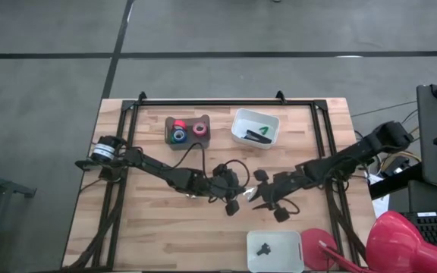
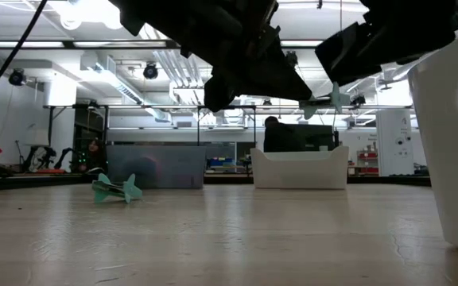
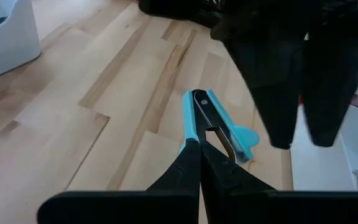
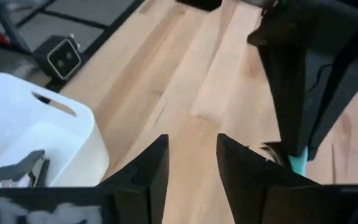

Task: Pick and place Stapler, Stapler remover, tape
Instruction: Put the right blue staple remover into the bottom white bin

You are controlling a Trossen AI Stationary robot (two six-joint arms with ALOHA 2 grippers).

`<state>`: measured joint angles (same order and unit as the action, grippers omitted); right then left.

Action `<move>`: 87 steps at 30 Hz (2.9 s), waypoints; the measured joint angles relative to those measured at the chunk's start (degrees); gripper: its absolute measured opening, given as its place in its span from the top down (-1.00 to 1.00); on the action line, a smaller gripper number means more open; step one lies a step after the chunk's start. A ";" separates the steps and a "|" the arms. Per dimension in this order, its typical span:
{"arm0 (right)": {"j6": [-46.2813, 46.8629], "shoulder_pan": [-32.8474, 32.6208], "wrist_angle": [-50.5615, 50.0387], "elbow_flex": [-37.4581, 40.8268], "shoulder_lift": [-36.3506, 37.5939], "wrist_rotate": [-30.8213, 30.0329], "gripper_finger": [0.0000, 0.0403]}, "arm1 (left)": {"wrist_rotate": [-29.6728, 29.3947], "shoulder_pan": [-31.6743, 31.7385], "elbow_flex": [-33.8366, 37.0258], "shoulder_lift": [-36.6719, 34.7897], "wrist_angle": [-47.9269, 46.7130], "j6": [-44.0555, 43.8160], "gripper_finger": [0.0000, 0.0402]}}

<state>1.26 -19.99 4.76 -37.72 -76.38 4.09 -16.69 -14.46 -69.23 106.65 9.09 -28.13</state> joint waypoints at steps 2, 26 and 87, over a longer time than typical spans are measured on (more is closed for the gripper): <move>-0.37 -0.04 -0.42 -0.78 -0.86 -1.15 0.40 | 0.51 -0.06 0.00 0.00 0.10 -0.39 0.99; -3.43 -0.11 -1.15 -1.44 -2.56 -6.16 0.47 | 0.87 -0.43 -0.04 0.00 1.58 -0.40 0.99; 25.74 -13.16 0.78 -3.21 -9.38 19.99 0.96 | 3.84 -0.41 0.15 -0.11 -4.69 -4.85 0.87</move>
<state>27.00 -33.15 5.54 -40.93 -85.76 24.08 -12.84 -14.87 -69.08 106.54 4.40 -32.98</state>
